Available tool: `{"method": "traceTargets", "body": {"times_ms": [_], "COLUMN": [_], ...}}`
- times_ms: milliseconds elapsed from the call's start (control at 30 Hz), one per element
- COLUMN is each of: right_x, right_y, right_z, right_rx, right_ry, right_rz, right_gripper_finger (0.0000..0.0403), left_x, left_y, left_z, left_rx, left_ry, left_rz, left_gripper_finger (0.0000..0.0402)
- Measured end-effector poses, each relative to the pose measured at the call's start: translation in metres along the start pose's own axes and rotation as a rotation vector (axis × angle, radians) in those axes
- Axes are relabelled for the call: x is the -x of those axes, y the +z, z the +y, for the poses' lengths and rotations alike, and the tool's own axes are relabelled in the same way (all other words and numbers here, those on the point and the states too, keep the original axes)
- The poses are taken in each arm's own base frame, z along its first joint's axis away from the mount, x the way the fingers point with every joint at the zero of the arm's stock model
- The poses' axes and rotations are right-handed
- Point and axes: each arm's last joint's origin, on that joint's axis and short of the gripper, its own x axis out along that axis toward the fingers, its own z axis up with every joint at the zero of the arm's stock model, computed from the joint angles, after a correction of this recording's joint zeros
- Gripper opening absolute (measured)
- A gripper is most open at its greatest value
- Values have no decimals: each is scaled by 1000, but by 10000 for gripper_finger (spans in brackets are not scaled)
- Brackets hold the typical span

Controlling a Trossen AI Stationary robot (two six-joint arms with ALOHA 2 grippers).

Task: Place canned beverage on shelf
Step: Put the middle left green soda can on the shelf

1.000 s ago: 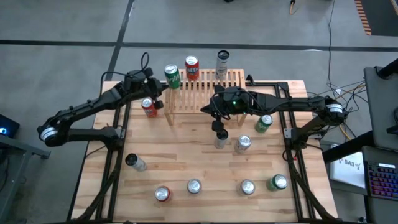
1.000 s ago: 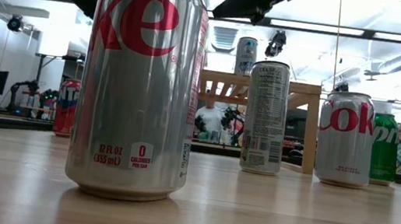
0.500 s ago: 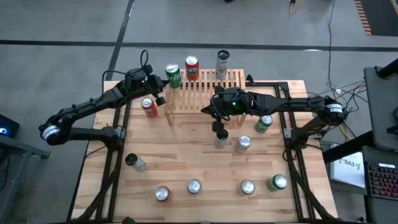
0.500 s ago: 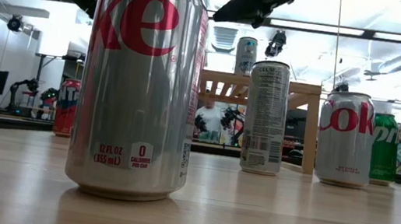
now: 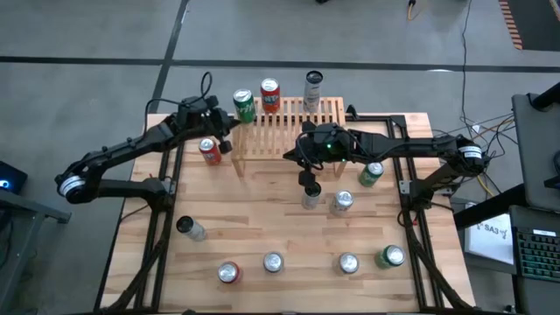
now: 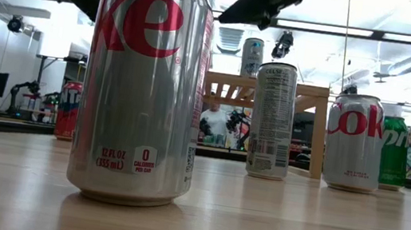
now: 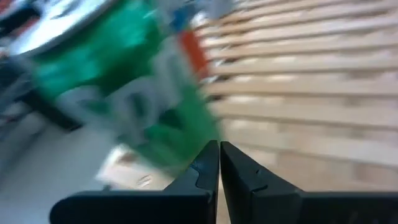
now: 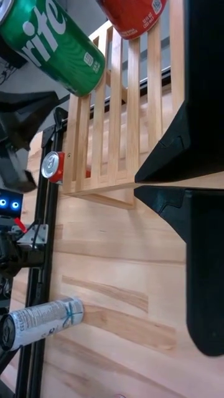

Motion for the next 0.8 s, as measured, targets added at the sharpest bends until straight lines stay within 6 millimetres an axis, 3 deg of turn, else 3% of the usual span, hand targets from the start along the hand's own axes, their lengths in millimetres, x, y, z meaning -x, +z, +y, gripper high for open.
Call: {"method": "traceTargets", "body": {"times_ms": [367,800], "right_x": [-2,-2], "right_y": [-3,-3], "right_z": [0,0], "right_rx": [16,27], "right_ry": [-2,-3], "right_rz": [-12,-14], "right_gripper_finger": [9,9], "left_x": [-8,-23], "left_y": [8,-1], "left_z": [3,5], "left_rx": [61,77], "left_ry": [-31,69], "left_rz": [-119,-29], "left_gripper_finger": [0,0]}}
